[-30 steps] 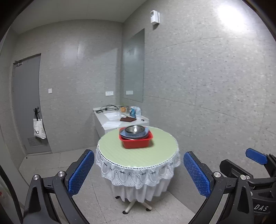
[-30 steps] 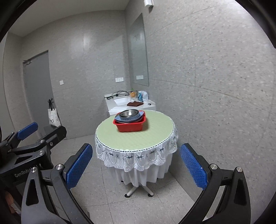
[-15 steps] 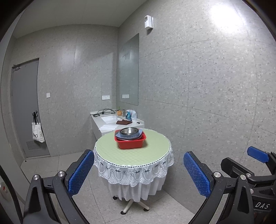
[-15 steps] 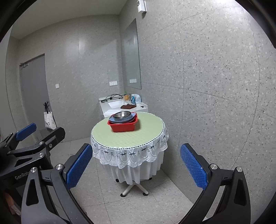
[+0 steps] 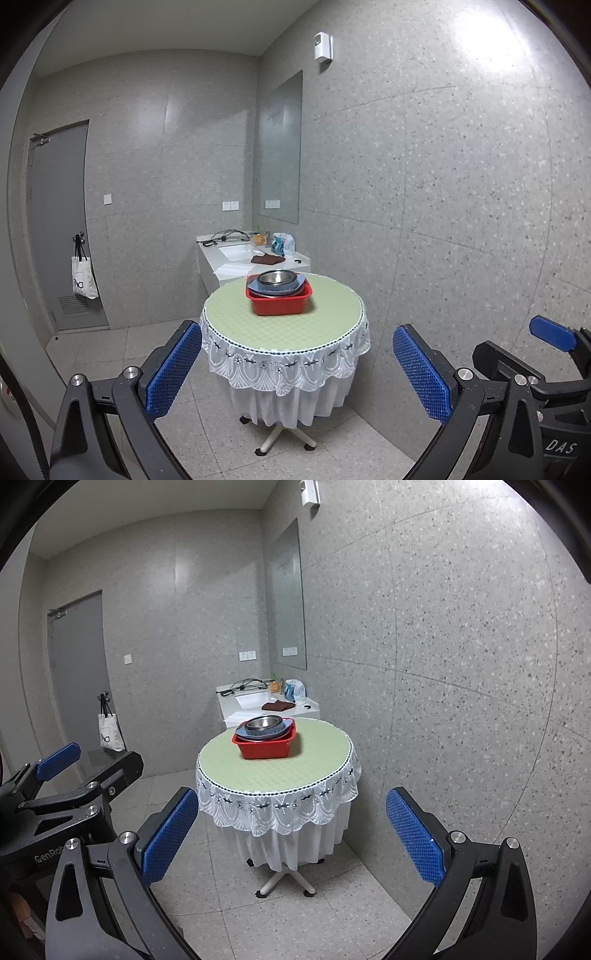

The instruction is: Organize plates and bowls

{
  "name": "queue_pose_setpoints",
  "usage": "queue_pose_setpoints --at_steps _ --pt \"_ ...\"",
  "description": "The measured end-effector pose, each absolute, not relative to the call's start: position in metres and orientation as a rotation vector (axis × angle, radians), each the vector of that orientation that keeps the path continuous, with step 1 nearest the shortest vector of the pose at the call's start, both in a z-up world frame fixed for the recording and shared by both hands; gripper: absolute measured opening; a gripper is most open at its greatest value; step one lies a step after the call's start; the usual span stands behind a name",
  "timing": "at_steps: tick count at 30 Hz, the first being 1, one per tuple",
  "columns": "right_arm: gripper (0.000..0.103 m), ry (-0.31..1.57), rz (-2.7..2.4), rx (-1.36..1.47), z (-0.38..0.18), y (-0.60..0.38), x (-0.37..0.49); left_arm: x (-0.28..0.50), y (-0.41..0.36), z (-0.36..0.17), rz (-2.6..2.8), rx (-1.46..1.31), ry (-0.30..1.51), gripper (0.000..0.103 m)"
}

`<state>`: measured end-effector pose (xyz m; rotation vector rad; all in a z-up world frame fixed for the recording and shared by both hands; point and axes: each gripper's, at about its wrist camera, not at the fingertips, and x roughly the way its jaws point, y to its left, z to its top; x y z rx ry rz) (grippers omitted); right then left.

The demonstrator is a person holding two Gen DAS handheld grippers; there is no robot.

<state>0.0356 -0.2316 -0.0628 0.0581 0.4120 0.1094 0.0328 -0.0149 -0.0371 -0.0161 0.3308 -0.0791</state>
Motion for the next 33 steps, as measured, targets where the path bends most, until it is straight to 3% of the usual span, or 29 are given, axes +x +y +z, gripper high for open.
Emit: queue_pose_setpoints --at_steps 33 --pt "0.103 0.369 0.039 0.057 -0.058 -0.244 0.018 0.027 -0.056 -0.046 -0.088 -0.002 0.318 0.102"
